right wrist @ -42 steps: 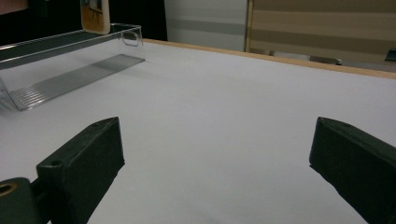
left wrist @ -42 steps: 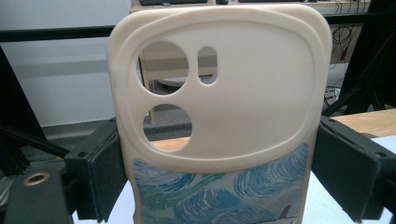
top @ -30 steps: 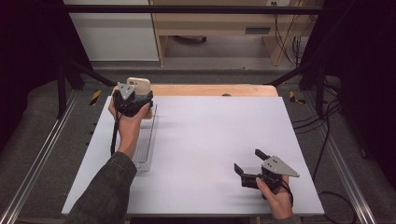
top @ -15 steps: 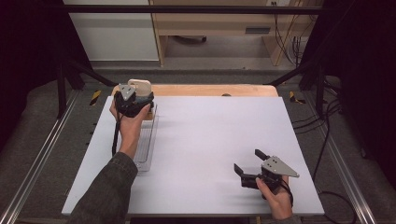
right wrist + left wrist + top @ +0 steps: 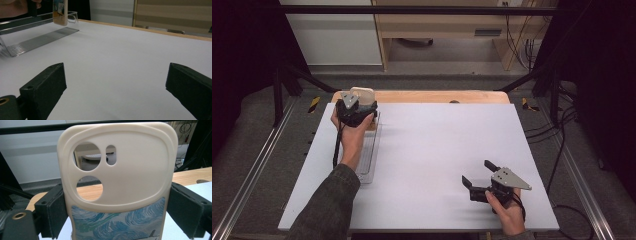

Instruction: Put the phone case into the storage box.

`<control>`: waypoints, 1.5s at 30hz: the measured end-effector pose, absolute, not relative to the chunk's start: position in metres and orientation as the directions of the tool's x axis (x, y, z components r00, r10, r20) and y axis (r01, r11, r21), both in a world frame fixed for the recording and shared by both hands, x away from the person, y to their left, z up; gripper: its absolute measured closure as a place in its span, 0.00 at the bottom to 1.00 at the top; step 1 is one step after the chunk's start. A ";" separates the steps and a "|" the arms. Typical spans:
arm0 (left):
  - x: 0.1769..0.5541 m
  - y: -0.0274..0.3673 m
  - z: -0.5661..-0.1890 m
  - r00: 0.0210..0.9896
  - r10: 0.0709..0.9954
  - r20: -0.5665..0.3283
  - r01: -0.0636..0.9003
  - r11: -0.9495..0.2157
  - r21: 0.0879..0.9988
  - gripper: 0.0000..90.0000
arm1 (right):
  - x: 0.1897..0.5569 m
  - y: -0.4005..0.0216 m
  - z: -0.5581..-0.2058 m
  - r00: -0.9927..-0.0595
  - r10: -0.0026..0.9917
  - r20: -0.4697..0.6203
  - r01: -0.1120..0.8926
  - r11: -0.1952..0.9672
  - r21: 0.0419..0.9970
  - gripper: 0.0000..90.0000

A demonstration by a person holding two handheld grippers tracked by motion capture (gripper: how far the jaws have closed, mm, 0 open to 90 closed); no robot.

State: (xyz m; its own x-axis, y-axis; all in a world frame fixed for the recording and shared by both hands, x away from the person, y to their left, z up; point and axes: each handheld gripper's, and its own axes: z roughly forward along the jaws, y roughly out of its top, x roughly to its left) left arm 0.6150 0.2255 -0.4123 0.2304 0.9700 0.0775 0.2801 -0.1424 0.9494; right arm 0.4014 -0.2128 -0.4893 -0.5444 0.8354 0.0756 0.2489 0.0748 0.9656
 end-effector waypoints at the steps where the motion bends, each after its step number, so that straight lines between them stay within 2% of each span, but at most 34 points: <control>1: 0.615 0.226 -0.413 0.230 0.970 0.074 0.282 -0.139 0.949 0.12 | 0.401 -0.213 -0.489 -0.545 0.835 0.076 0.249 0.075 0.966 0.03; 45: 0.618 0.223 -0.428 0.233 0.970 0.066 0.320 -0.141 0.937 0.12 | 0.401 -0.212 -0.490 -0.548 0.833 0.077 0.255 0.079 0.964 0.03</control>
State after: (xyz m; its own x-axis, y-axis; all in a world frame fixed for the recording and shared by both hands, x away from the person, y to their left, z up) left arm 0.6184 0.2229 -0.4282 0.2332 0.9702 0.0659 0.3201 -0.1406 0.9369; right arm 0.4014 -0.2124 -0.4896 -0.5476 0.8332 0.0768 0.2547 0.0786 0.9638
